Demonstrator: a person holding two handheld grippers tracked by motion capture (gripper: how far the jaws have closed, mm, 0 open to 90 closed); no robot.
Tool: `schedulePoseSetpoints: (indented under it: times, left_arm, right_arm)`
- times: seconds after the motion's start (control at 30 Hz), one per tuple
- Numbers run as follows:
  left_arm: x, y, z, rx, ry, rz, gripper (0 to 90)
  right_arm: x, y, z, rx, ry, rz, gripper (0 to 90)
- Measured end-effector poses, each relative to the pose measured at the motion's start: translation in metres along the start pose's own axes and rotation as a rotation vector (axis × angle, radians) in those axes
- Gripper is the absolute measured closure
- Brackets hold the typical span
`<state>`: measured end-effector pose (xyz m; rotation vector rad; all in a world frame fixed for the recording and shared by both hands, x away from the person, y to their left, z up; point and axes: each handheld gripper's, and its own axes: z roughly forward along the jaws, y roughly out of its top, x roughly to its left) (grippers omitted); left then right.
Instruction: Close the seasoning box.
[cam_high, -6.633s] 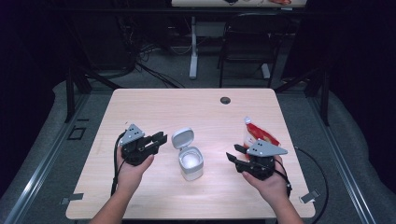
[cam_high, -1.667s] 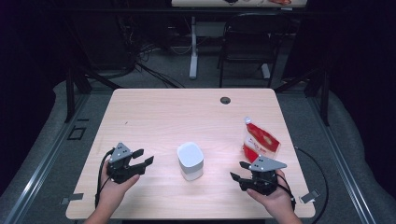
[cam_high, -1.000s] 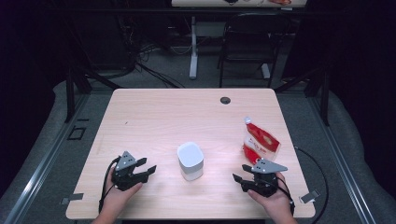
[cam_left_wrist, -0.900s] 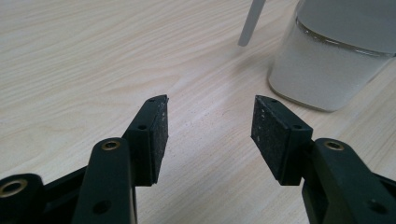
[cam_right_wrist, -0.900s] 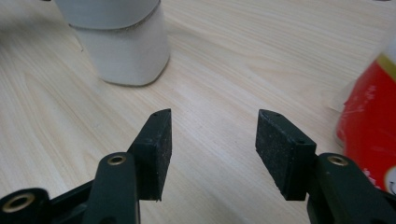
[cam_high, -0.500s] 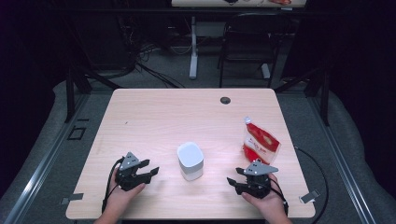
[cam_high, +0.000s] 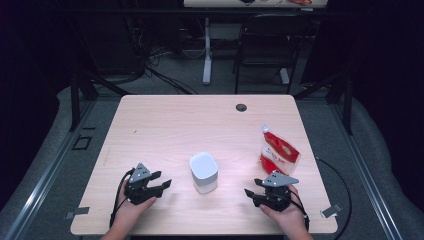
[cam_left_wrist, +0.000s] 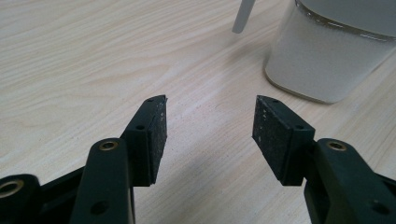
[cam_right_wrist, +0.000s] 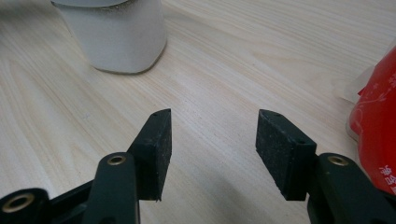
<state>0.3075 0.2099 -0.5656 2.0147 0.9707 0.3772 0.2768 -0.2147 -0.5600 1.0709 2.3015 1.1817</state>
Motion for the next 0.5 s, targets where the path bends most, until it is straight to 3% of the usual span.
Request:
schedulePoseSetpoints:
  times: [0.17,0.5]
  left_arm:
    - [0.0008,0.0001,-0.0002,-0.002,0.0,0.001,45.4]
    - [0.0018,0.0004,-0.0006,-0.002,-0.002,0.0,44.7]
  right_arm:
    - [0.0007,0.0001,-0.0009,0.002,-0.013,-0.019,45.9]
    - [-0.0001,-0.001,0.001,0.008,-0.014,-0.009,45.7]
